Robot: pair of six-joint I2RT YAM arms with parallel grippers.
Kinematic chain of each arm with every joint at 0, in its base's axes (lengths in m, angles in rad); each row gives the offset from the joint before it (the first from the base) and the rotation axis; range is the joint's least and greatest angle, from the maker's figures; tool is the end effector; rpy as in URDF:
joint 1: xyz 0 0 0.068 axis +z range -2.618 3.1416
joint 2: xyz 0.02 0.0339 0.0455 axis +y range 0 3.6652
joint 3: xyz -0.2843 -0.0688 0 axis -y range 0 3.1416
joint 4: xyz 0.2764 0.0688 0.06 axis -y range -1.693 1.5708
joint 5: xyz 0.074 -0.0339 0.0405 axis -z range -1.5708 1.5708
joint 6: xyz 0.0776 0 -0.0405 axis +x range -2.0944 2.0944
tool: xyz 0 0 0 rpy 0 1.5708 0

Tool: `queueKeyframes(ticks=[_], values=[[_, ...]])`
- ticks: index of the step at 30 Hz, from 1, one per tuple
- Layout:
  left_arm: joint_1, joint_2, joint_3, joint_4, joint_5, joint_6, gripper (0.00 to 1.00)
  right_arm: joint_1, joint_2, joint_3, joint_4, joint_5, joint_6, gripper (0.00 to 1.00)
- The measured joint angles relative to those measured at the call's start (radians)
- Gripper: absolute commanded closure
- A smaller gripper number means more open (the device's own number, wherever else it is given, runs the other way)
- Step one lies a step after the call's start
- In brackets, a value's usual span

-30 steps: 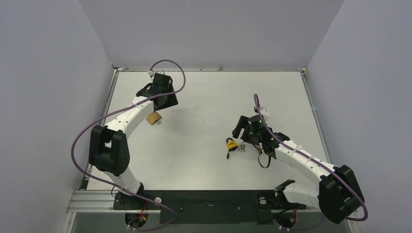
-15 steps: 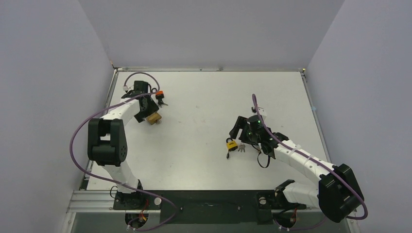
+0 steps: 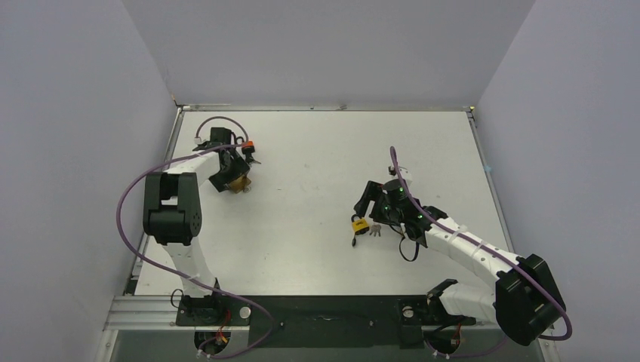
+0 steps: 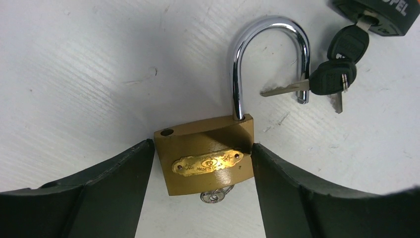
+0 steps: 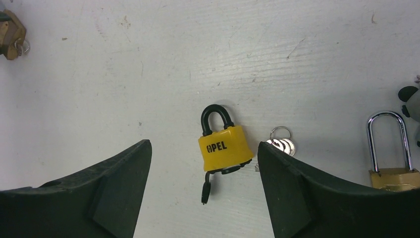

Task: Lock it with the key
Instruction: Pick up the lock from the center of the board.

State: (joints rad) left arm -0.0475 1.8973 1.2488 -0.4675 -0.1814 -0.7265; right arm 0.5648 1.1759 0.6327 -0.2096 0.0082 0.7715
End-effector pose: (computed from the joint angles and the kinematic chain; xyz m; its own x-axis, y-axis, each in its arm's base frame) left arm 0.4339 -0.0066 0.1286 -0.6492 -0.6232 -0.4360 -0.6203 0.7656 -0.1706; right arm 0.2444 0.1541 0.1808 -0.7836 0.3288 -0.5271 0.0226 0.8629 0.5048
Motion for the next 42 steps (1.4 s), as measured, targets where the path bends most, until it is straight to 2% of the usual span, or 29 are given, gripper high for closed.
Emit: queueKeyframes(ticks=[17,24,27,32,42], values=[[-0.039,0.097,0.131,-0.085,-0.106,0.006,0.3,0.054,0.015,0.003,0.038,-0.035,0.004,0.27],[-0.054,0.1,0.131,-0.091,-0.119,-0.006,0.4,0.078,0.028,0.019,0.041,-0.04,0.008,0.27],[-0.054,0.071,0.089,-0.059,-0.104,-0.029,0.49,0.094,0.037,0.036,0.046,-0.041,0.011,0.27],[-0.054,-0.031,-0.048,0.012,-0.016,-0.094,0.57,0.142,0.074,0.074,0.062,-0.042,0.019,0.27],[-0.056,-0.284,-0.369,0.121,0.232,-0.27,0.61,0.235,0.174,0.131,0.154,-0.024,0.021,0.27]])
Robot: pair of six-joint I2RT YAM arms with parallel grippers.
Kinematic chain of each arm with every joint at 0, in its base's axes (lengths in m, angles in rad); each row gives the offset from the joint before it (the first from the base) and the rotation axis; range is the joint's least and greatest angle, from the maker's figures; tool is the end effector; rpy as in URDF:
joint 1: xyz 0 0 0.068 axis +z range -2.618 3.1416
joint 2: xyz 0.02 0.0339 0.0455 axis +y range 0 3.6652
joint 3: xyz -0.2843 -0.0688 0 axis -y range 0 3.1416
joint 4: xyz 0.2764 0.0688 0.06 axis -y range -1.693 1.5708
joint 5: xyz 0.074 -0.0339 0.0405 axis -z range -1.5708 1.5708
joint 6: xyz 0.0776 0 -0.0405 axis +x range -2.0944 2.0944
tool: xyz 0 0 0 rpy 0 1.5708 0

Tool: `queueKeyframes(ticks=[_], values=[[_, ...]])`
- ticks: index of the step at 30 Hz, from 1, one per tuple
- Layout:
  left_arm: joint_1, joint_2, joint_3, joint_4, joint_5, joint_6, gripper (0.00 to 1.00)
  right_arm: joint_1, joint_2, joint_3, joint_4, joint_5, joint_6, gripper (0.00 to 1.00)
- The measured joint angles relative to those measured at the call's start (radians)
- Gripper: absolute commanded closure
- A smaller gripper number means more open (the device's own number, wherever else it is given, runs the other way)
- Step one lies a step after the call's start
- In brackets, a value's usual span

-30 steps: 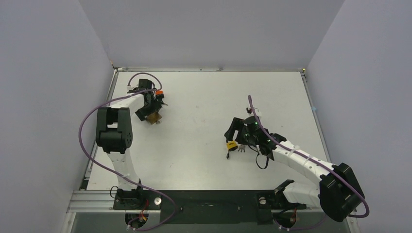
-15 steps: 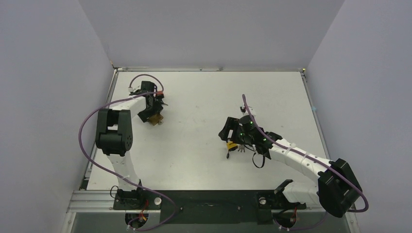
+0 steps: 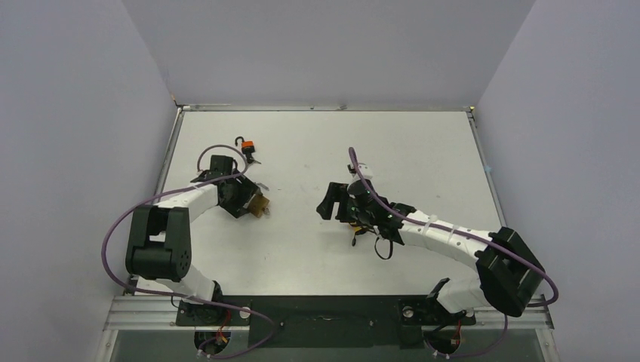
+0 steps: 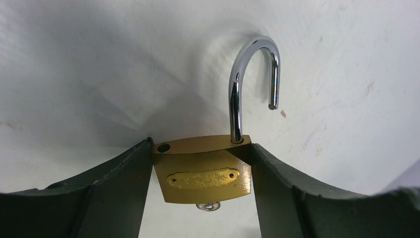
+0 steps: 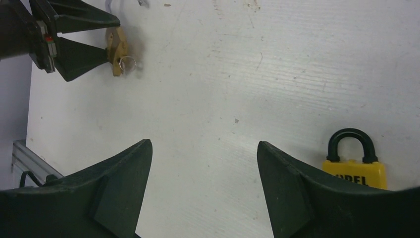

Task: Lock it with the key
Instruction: Pick up the lock from the center of the board.

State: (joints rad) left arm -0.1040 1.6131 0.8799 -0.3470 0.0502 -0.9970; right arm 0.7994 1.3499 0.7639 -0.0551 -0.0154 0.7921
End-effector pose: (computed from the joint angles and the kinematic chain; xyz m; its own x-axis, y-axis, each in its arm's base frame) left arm 0.3466 -0.0401 0.1235 -0.5830 -0.7825 -0.2186 -0.6677 0.6148 -0.4197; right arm 0.2380 0.2465 0.1974 -0.8092 0.1887 -0.5563 -0.2127 0.7886 0.5770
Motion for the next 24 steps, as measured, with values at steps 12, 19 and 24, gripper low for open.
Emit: queueKeyframes(ticks=[12,19,24], values=[[-0.042,-0.133,-0.195,0.09,0.21,-0.179,0.63,0.165,0.272,0.117,0.276,0.061,-0.045,0.28],[-0.043,-0.149,-0.245,0.144,0.3,-0.211,0.63,0.185,0.389,0.165,0.376,0.084,-0.089,0.34],[-0.043,-0.155,-0.263,0.178,0.338,-0.23,0.63,0.188,0.453,0.191,0.395,0.091,-0.103,0.36]])
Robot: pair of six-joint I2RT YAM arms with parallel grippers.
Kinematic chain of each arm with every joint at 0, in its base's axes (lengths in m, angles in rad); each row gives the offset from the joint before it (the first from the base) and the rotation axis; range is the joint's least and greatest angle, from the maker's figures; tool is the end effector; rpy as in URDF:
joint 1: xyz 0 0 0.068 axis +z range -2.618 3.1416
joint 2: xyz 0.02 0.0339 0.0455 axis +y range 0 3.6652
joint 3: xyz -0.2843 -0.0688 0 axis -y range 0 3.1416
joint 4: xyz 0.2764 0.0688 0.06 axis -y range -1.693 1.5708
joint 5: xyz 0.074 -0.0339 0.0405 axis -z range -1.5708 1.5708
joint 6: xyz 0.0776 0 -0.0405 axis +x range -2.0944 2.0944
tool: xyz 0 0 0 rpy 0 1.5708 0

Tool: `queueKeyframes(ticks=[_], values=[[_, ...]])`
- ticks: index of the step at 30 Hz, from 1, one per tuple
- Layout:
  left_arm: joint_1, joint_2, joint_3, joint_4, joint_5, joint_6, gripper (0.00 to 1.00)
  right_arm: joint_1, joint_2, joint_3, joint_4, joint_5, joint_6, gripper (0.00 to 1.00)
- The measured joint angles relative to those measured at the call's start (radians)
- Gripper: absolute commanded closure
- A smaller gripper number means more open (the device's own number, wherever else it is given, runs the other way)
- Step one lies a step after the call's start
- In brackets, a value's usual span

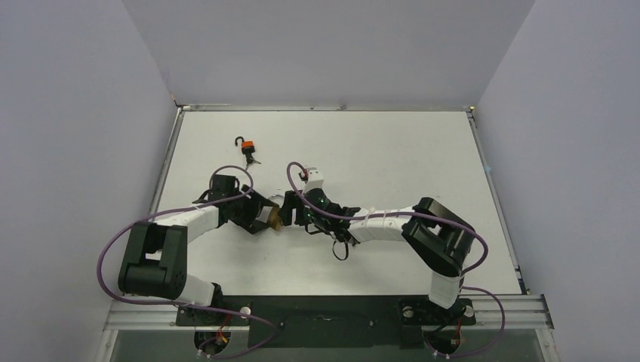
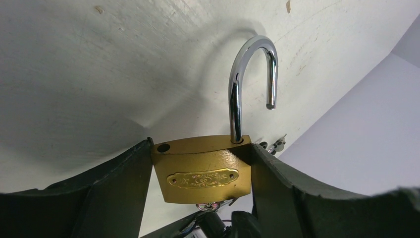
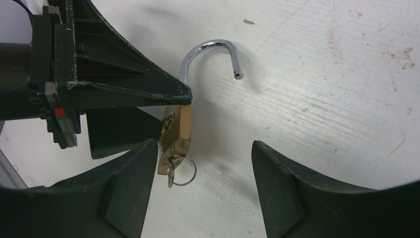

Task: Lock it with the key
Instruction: Pick up the lock from the center of the board.

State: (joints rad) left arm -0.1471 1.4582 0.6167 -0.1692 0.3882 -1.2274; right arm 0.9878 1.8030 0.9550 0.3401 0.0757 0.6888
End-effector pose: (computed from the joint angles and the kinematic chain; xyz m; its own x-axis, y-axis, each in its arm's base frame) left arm 0.2870 -0.0722 0.1063 -0.5972 -0.7926 0.1231 -0.6765 0.4153 -0.6082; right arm 0.2502 0.3687 0.1489 -0.7127 0.0705 -0.6979 -0.4444 0.7244 0.5270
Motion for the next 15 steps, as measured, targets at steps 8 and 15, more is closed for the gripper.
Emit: queueKeyframes(ticks=[8,15], values=[[-0.003,-0.007,-0.014,0.04,0.035,-0.034,0.63,0.053,0.076,0.061,0.011,0.024,0.003,0.5],[-0.016,-0.017,-0.014,0.058,0.045,-0.06,0.63,0.066,0.115,0.077,0.023,0.054,0.01,0.77]])
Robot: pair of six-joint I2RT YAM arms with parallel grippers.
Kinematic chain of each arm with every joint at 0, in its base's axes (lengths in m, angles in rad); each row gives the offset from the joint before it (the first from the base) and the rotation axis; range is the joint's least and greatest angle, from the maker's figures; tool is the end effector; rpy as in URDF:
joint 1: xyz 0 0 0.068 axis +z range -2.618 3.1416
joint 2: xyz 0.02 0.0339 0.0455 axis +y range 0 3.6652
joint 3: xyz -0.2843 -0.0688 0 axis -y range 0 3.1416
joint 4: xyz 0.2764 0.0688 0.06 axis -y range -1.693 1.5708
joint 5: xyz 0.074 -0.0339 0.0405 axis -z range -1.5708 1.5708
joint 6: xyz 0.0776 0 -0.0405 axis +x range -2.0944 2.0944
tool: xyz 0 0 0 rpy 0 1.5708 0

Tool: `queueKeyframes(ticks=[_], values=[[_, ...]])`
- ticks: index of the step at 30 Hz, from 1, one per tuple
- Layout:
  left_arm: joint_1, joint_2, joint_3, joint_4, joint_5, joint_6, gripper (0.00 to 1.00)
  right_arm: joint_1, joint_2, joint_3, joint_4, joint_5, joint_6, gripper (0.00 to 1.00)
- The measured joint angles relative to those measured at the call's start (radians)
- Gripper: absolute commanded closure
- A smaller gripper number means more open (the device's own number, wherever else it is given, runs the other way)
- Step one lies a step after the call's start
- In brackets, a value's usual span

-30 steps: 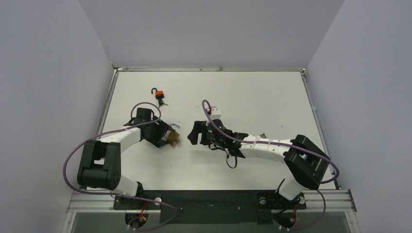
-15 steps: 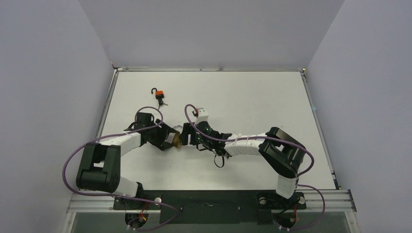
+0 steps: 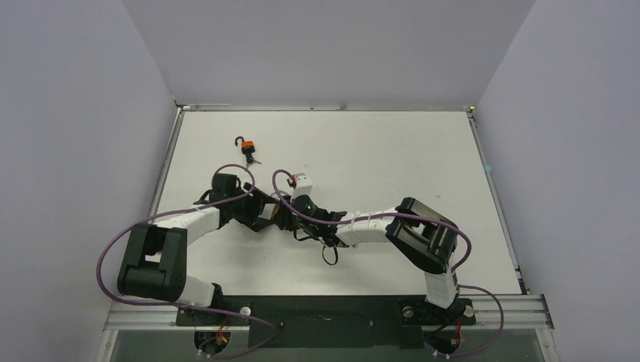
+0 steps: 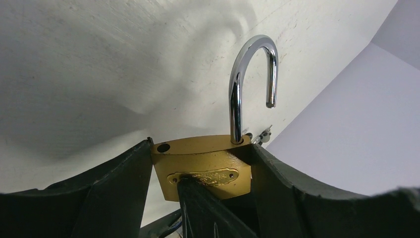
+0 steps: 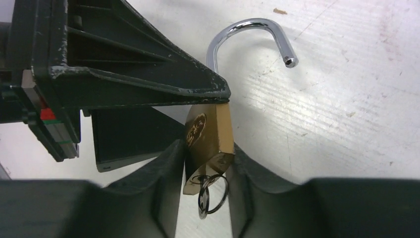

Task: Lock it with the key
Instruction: Pick up the lock from the center of the board.

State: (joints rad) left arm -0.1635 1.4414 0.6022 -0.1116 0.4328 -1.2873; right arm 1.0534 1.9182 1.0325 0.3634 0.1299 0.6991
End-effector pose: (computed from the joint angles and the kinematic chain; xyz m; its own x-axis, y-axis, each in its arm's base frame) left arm 0.2873 -0.0804 0.1123 -0.5973 -0.7848 0.1652 -0.6624 0.3666 -0.6533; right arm 0.2407 0.4026 0.1294 -0.7077 0.0465 -0.7050 -0.4583 0.7291 0.5083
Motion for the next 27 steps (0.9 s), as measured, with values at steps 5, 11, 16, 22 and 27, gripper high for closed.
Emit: queueKeyframes(ticks=[5,11,16,22,27], values=[[0.003,-0.013,0.0,0.026,0.001,-0.02,0.5,-0.001,0.008,0.021,0.003,0.03,0.052,1.0],[0.001,-0.055,0.013,0.009,-0.018,0.031,0.43,-0.003,-0.005,0.024,0.009,0.047,0.052,1.0],[-0.006,-0.109,0.095,-0.069,-0.014,0.134,0.41,-0.008,-0.072,0.022,-0.008,0.055,0.035,1.0],[-0.035,-0.173,0.225,-0.111,0.067,0.25,0.38,-0.033,-0.238,-0.01,-0.043,0.061,-0.018,1.0],[-0.053,-0.21,0.288,-0.117,0.136,0.28,0.36,-0.045,-0.354,-0.038,-0.066,0.047,-0.065,1.0]])
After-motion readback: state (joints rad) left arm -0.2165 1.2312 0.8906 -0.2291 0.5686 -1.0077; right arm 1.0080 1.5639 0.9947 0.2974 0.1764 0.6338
